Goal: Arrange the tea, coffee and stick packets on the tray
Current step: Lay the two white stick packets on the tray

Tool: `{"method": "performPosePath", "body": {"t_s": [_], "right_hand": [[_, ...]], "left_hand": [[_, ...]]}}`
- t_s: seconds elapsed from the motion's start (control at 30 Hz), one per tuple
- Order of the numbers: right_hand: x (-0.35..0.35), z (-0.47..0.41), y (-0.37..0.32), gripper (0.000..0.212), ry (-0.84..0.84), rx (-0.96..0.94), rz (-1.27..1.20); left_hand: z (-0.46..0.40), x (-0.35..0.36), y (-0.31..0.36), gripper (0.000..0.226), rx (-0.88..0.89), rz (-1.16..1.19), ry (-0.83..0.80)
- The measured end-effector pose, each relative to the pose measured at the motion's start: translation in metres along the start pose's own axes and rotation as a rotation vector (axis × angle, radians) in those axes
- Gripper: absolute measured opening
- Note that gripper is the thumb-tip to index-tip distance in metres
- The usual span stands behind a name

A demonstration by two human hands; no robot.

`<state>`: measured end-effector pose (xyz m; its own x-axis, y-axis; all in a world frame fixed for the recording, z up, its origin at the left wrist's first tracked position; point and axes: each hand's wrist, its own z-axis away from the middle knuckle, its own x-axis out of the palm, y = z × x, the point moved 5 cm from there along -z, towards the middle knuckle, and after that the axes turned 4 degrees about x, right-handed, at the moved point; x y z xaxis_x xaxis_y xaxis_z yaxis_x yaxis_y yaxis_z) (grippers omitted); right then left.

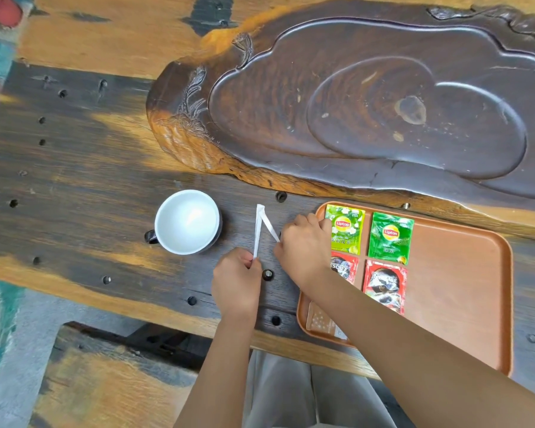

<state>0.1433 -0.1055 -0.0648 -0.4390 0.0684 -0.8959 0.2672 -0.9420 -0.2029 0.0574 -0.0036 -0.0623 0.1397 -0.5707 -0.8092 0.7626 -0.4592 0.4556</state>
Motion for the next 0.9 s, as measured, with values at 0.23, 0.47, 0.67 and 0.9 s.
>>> {"method": "performPosePath", "body": {"t_s": [0.23, 0.47, 0.67, 0.9], "right_hand": [[-0.011, 0.009, 0.020, 0.004, -0.077, 0.249, -0.890], [-0.028, 0.054, 0.065, 0.012, -0.208, 0.456, -1.411], [-0.044, 0.105, 0.155, 0.018, 0.036, 0.540, -1.327], [-0.035, 0.138, 0.253, 0.012, 0.161, 0.635, -0.739]], "left_hand": [[0.007, -0.011, -0.003, 0.013, -0.163, 0.462, -0.116], [0.032, -0.013, 0.022, 0.017, -0.118, 0.709, -0.303], [0.059, 0.003, 0.054, 0.015, 0.088, 0.462, -0.434], [0.101, 0.043, 0.108, 0.023, 0.296, 0.405, -0.559]]}}
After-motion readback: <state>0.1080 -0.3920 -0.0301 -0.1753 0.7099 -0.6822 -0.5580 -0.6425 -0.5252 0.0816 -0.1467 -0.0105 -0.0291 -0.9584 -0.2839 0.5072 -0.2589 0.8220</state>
